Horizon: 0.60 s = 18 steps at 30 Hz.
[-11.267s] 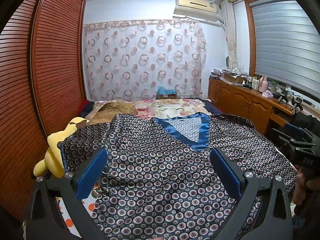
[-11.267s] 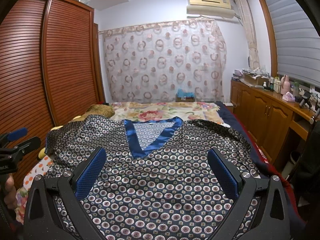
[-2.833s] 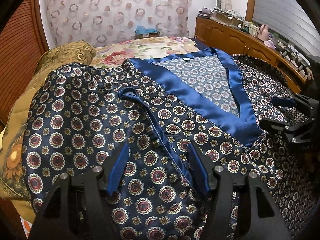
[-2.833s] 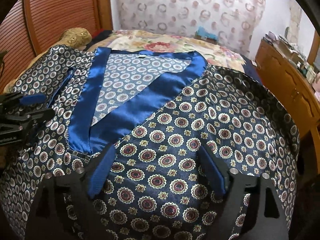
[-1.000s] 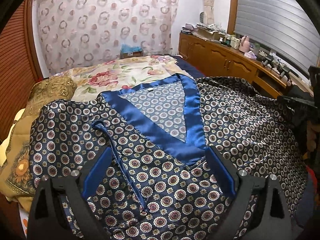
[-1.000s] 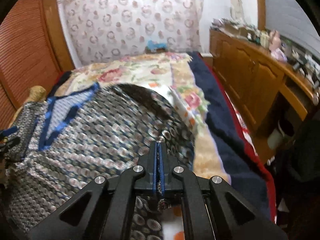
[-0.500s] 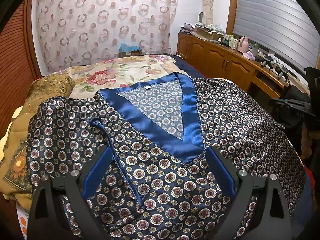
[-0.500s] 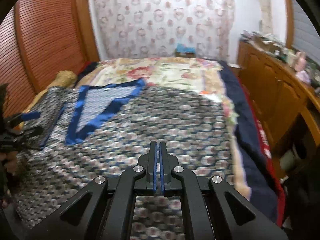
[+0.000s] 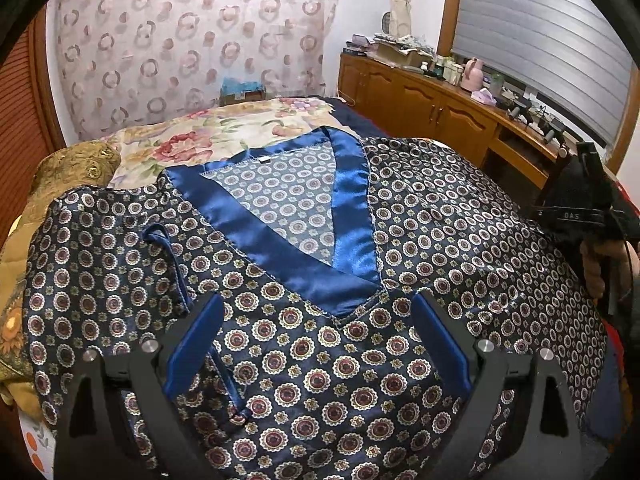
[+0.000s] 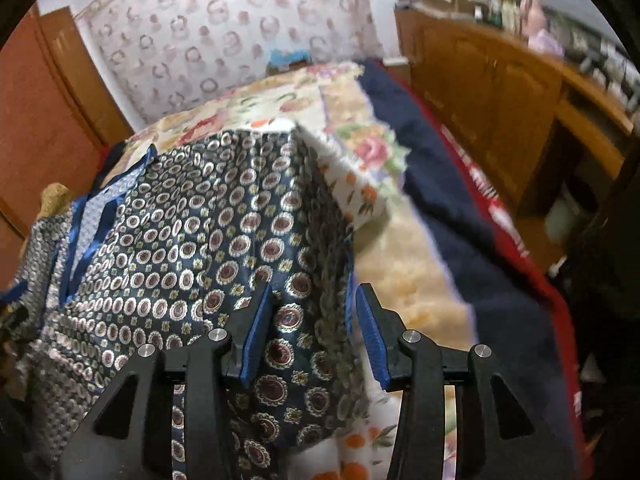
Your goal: Fold small clothes
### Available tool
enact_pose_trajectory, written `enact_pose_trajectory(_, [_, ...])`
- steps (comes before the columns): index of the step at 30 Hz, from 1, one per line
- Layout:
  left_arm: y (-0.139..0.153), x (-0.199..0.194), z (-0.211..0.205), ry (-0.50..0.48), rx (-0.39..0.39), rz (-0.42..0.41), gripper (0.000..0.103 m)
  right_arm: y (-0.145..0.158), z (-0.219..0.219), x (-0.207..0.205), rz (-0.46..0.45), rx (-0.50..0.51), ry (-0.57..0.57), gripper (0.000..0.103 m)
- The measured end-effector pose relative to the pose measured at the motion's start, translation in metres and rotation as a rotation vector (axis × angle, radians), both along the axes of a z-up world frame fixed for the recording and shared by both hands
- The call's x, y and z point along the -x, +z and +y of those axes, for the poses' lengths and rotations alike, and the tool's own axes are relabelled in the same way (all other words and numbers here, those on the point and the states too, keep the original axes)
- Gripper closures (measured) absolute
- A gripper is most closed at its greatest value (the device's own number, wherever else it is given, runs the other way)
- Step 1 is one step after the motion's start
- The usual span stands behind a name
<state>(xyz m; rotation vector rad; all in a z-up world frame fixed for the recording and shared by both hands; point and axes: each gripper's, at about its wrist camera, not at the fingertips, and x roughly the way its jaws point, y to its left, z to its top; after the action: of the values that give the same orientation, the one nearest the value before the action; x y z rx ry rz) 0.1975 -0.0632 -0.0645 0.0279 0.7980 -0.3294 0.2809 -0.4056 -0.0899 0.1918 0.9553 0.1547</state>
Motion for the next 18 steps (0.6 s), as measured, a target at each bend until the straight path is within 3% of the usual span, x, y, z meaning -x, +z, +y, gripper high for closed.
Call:
enact_pose_trajectory(2, [-0.001, 0.001, 0.000, -0.001, -0.001, 0.003, 0.008, 0.000, -0.001, 0.002, -0.005, -0.048, 0.008, 0.071])
enact_pose_trajectory(3, [-0.001, 0.001, 0.000, 0.000, 0.000, 0.004, 0.008, 0.000, -0.001, 0.002, -0.006, -0.076, 0.019, 0.084])
enact_pose_trajectory(5, [-0.001, 0.001, 0.001, 0.002, 0.003, 0.003, 0.008, 0.006, 0.006, 0.005, -0.028, -0.016, 0.027, 0.090])
enact_pose_trajectory(7, [-0.001, 0.002, 0.002, 0.005, 0.006, 0.002, 0.008, 0.011, 0.010, 0.008, -0.052, 0.055, 0.022, 0.102])
enact_pose_trajectory(14, [-0.002, 0.003, 0.004, 0.007, 0.010, 0.004, 0.008, 0.047, 0.029, 0.023, -0.190, 0.138, 0.046, 0.103])
enact_pose_trajectory(18, [-0.001, 0.004, 0.007, 0.015, 0.016, -0.001, 0.008, 0.071, 0.054, 0.027, -0.268, 0.162, 0.120, 0.103])
